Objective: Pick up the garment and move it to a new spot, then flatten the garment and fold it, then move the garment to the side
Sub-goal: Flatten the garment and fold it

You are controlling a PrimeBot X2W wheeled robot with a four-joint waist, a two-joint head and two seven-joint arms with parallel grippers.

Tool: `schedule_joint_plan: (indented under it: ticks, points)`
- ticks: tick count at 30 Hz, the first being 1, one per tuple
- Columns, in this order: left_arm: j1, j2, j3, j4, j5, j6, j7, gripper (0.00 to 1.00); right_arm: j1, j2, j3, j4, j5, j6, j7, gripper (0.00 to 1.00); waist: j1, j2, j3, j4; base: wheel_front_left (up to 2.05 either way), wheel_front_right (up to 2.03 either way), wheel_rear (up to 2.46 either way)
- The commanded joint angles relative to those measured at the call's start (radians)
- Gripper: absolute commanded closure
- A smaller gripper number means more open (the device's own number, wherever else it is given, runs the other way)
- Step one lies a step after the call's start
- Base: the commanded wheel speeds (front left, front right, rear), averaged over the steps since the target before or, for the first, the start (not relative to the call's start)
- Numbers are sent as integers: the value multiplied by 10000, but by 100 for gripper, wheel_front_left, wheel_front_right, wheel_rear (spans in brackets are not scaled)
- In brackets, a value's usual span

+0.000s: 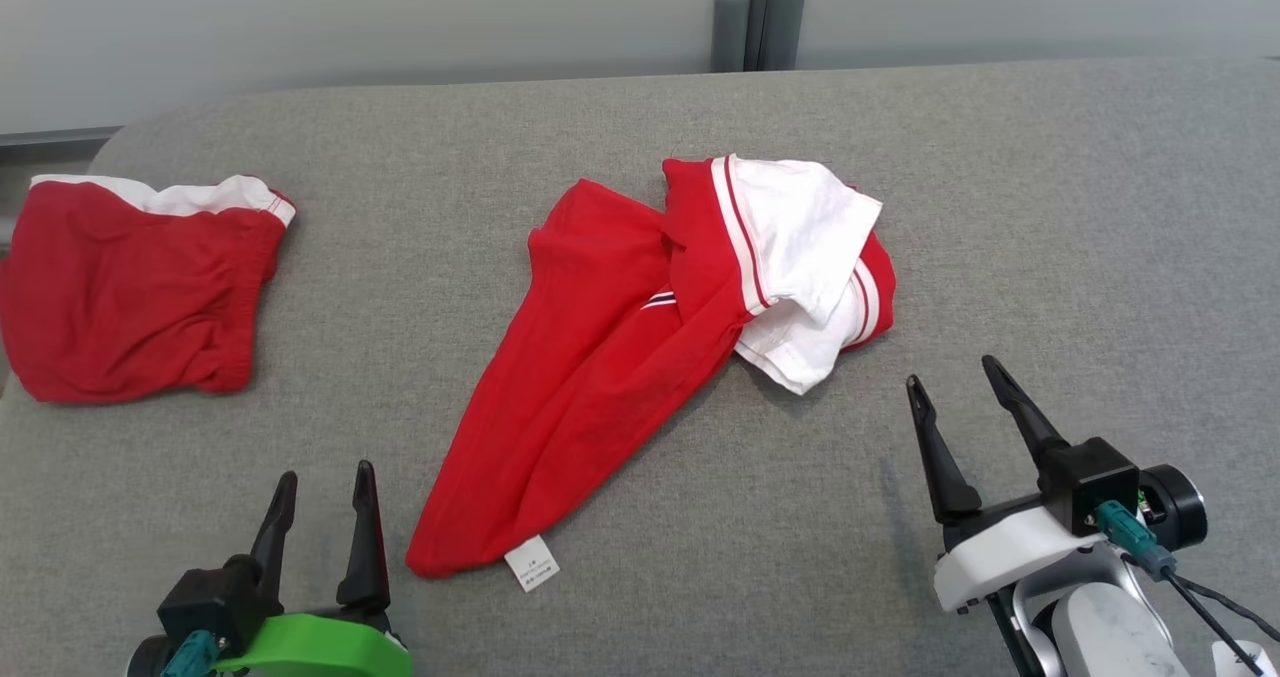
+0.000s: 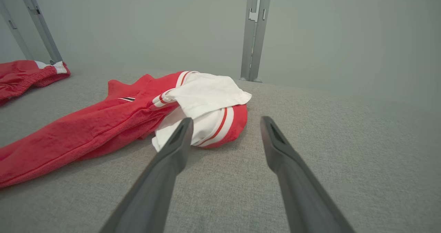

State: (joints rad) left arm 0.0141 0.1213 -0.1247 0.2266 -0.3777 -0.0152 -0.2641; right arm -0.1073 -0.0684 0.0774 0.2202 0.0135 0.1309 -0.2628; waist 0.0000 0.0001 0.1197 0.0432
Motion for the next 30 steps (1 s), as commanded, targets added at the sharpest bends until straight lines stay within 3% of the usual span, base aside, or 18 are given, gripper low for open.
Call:
schedule_joint_plan:
  ticks: [1,6,13,21,30]
  points:
    - [168,31,172,-159,154,-125,0,0,72,-45,-83,-72,-41,-3,-29,0,0,-1,-49,25,0,0,0]
    - [468,-154,453,-543,645,-549,0,0,181,-75,-306,-185,-56,-3,-29,0,0,-1,-167,31,0,0,0]
    - [-667,-329,-450,-236,1062,-998,0,0,-116,-35,-117,-140,-66,-3,-31,0,0,-1,10,-204,0,0,0]
    - [-3161,-248,-2589,593,1607,-1149,602,0,-486,77,61,-207,90,-3,-31,0,0,-1,555,-1502,0,0,0]
    - [-4928,425,-4354,2041,1543,-1159,1576,0,-638,167,68,-299,401,-3,-29,0,0,-1,1136,-3123,0,0,0]
